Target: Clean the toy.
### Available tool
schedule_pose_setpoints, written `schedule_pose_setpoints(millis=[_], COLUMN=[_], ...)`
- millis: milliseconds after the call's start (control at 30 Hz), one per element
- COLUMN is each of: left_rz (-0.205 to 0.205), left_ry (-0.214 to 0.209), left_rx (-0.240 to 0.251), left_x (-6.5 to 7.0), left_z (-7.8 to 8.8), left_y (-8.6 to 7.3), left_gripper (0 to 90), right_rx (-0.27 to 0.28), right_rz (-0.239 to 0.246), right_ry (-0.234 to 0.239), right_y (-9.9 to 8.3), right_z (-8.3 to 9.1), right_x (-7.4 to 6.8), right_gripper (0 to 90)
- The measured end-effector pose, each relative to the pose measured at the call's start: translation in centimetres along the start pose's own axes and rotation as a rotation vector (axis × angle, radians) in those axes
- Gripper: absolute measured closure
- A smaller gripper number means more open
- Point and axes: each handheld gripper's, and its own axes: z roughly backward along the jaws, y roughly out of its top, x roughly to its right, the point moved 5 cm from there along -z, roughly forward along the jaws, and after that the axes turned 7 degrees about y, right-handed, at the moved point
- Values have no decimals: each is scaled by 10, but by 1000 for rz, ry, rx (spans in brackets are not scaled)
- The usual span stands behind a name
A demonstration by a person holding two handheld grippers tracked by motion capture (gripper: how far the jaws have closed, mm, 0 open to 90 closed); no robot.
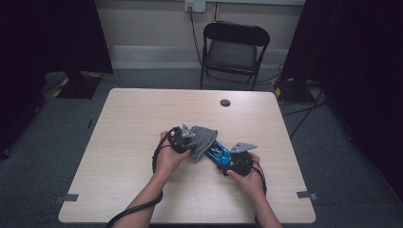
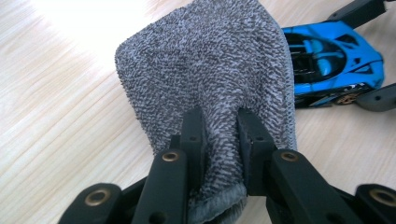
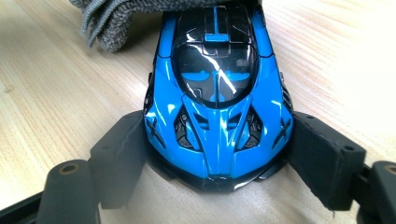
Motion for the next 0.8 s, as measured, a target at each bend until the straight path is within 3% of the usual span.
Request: schedule_pose_setpoints(millis=[800], left_rz=[67], left_ry=[41], left_rx=[-29], left_x=[-30], left_z=[-2], left_y=[-20], left_gripper=[749], right_rx=[0], right_rz=[-1], right_ry=[1], right_y=[0], right_z=[0], right_x=[0], right_gripper=[229])
